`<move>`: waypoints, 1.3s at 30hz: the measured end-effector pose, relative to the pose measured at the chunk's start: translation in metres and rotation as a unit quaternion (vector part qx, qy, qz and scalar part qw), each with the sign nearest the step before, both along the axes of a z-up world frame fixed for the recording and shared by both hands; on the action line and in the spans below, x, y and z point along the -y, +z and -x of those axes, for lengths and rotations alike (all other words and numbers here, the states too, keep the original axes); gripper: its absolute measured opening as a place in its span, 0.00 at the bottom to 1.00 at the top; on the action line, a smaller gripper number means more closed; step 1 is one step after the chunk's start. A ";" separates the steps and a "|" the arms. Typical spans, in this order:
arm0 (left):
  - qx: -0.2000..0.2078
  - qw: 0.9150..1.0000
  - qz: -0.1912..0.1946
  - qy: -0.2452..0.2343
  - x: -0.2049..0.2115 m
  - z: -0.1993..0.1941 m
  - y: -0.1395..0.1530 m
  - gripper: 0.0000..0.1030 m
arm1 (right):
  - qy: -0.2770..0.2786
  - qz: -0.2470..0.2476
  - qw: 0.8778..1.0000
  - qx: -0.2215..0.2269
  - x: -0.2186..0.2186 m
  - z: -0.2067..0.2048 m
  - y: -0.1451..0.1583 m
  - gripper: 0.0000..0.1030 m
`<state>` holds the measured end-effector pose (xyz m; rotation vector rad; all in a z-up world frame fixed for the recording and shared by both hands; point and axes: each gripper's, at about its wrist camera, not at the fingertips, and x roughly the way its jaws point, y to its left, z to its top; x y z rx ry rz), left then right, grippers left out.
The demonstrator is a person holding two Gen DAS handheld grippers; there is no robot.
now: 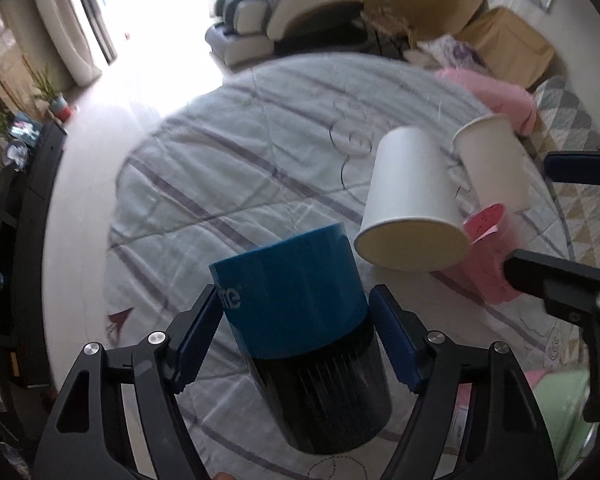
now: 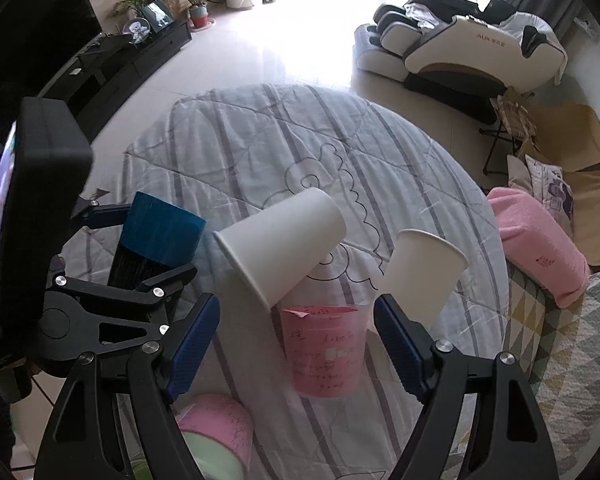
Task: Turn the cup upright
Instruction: 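Rotate the can with the left gripper and set it on its base, then open the left gripper and lift it away from the can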
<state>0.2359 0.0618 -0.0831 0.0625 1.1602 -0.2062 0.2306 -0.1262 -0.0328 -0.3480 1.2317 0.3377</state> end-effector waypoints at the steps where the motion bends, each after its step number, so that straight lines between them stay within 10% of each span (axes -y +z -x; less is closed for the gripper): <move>1: 0.013 1.000 0.003 0.001 -0.002 0.005 0.005 0.74 | 0.003 -0.002 1.000 0.003 -0.002 0.002 0.002 0.78; 14: 0.148 0.989 -0.006 0.009 -0.010 0.065 0.019 0.72 | 0.033 -0.016 0.999 0.025 -0.032 0.034 0.015 0.78; 39: 0.185 0.978 -0.085 0.039 0.010 0.103 0.047 0.95 | 0.011 -0.031 0.999 0.038 -0.004 0.065 0.024 0.78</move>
